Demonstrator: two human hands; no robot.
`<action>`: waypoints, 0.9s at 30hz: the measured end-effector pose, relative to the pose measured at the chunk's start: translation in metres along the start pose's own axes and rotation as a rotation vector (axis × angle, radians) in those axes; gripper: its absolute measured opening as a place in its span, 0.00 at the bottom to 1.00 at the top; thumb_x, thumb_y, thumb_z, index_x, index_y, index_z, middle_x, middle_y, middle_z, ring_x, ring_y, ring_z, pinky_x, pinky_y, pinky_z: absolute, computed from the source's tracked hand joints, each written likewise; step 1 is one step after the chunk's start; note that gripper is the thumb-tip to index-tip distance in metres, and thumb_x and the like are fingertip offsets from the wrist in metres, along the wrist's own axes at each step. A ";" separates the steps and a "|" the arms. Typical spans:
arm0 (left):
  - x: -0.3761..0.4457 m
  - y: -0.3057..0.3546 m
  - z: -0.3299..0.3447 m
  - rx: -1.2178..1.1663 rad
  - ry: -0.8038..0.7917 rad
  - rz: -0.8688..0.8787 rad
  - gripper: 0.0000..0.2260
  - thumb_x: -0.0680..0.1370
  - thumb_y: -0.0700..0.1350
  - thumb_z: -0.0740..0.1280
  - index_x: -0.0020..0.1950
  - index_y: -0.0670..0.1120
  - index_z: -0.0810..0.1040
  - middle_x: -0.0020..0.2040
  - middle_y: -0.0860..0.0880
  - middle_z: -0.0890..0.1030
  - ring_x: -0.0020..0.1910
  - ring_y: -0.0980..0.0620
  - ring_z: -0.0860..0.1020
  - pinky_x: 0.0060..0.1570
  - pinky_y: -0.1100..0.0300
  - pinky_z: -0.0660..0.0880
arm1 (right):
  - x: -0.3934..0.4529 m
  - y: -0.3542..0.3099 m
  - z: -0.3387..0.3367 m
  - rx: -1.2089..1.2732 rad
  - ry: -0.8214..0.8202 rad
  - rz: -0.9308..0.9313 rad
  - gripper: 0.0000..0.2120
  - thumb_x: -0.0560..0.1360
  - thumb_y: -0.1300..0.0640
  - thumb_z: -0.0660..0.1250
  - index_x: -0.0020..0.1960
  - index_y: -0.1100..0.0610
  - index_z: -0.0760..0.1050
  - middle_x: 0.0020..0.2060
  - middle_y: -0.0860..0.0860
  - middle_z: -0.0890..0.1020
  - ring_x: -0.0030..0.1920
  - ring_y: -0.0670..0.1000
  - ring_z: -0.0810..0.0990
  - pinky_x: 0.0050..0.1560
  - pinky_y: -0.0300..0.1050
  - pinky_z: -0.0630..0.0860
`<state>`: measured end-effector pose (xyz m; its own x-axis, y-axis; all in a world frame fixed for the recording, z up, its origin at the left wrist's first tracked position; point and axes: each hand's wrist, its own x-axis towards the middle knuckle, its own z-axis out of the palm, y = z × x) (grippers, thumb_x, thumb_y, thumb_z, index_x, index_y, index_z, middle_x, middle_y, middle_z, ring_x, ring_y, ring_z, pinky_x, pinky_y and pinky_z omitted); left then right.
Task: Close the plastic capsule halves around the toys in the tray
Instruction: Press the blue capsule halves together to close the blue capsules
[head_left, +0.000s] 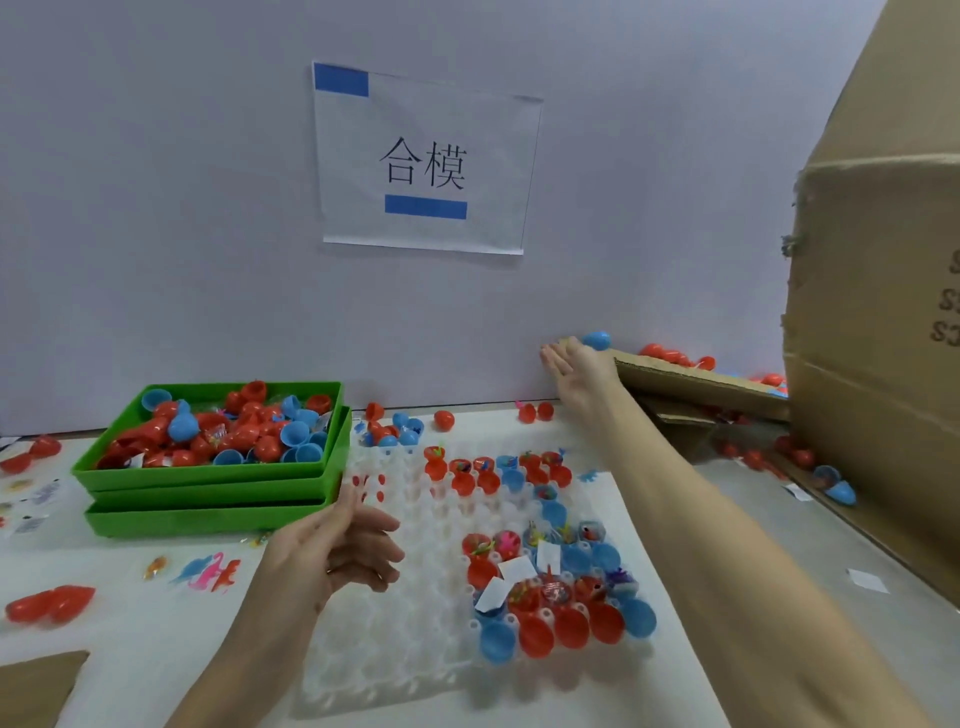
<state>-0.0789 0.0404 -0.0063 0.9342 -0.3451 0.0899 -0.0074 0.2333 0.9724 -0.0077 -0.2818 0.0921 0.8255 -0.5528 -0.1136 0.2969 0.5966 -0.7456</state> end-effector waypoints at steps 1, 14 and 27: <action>0.001 0.001 -0.001 0.005 0.000 0.000 0.23 0.78 0.59 0.64 0.45 0.40 0.87 0.40 0.32 0.84 0.36 0.38 0.83 0.33 0.56 0.81 | -0.002 0.004 -0.003 -0.116 -0.003 0.015 0.21 0.87 0.62 0.50 0.78 0.69 0.58 0.76 0.64 0.66 0.76 0.61 0.69 0.74 0.48 0.68; -0.026 -0.009 0.024 0.689 -0.323 0.371 0.02 0.77 0.51 0.76 0.48 0.58 0.86 0.36 0.55 0.82 0.34 0.52 0.77 0.37 0.61 0.76 | -0.134 0.057 -0.063 -0.738 -0.221 -0.372 0.13 0.85 0.65 0.58 0.56 0.59 0.82 0.40 0.51 0.87 0.42 0.48 0.87 0.41 0.34 0.80; -0.016 -0.017 0.019 0.873 0.088 0.638 0.02 0.80 0.44 0.73 0.50 0.50 0.85 0.37 0.60 0.81 0.35 0.53 0.77 0.35 0.63 0.74 | -0.145 0.075 -0.058 -1.185 -0.284 -0.631 0.10 0.83 0.64 0.62 0.55 0.56 0.82 0.39 0.47 0.84 0.39 0.44 0.83 0.42 0.32 0.79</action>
<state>-0.0999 0.0248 -0.0200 0.6902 -0.3149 0.6515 -0.7197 -0.3931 0.5723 -0.1327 -0.1908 0.0139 0.8162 -0.3201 0.4809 0.1892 -0.6384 -0.7461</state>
